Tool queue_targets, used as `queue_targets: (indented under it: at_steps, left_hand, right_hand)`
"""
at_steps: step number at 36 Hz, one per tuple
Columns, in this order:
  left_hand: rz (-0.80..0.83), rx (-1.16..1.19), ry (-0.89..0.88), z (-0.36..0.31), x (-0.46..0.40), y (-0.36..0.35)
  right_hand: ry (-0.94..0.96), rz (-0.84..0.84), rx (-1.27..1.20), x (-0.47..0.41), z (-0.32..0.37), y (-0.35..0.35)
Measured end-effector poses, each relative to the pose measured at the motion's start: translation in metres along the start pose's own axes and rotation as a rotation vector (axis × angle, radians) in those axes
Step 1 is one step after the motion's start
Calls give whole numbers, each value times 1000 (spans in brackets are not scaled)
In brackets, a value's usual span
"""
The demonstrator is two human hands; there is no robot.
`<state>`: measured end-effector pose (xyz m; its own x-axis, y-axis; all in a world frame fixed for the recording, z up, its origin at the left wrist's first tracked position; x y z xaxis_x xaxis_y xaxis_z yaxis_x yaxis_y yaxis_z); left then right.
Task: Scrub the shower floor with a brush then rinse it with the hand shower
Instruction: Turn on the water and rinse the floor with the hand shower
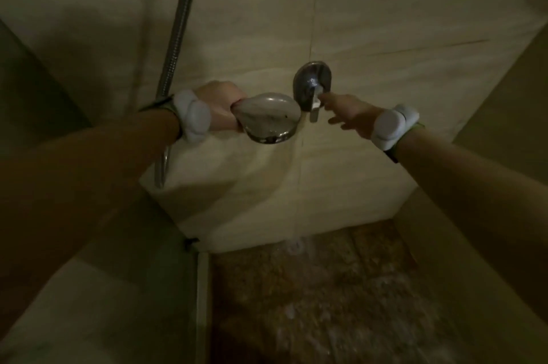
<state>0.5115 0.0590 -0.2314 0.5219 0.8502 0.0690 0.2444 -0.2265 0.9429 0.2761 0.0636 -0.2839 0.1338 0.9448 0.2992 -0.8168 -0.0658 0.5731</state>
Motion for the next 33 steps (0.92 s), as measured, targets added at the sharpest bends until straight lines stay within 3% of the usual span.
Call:
queue_targets:
  at_steps: [5,8,11,14,19,25,33]
  left_hand:
    - [21,-120,-120,-50,21,8]
    - [-7,-139,-133,-79,28,17]
    - [40,-151,-247,-123,37,19]
    - [60,-165,-344,-166,51,19]
    - [75,-165,-437,-209,59,10]
    - [151,-224,-456,-242,71,-17]
    - [181,-283,-447,-261,115,-30]
  right_hand:
    - [214,51,-22,110,29,0]
    - [343,73,123,166,54,4]
    - [435,-39,324,209,66,22]
    - [419,-197,495,242,58,44]
    - [343,-230,604,262,46,55]
    - [269,-227,548,294,11,60]
    - [307,-248,472,335,-9,48]
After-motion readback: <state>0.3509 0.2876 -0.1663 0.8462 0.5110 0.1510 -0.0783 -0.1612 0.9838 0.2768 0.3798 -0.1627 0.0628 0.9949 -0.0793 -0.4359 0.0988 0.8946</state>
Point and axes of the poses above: each hand's wrist, its own x-axis away from the middle knuckle, its own y-axis out of the back of the hand, z = x × y, the point moved 7 cm from there along -x, towards the middle knuckle, and after that the axes turned 3 degrees about -z, right-handed, at the moved point
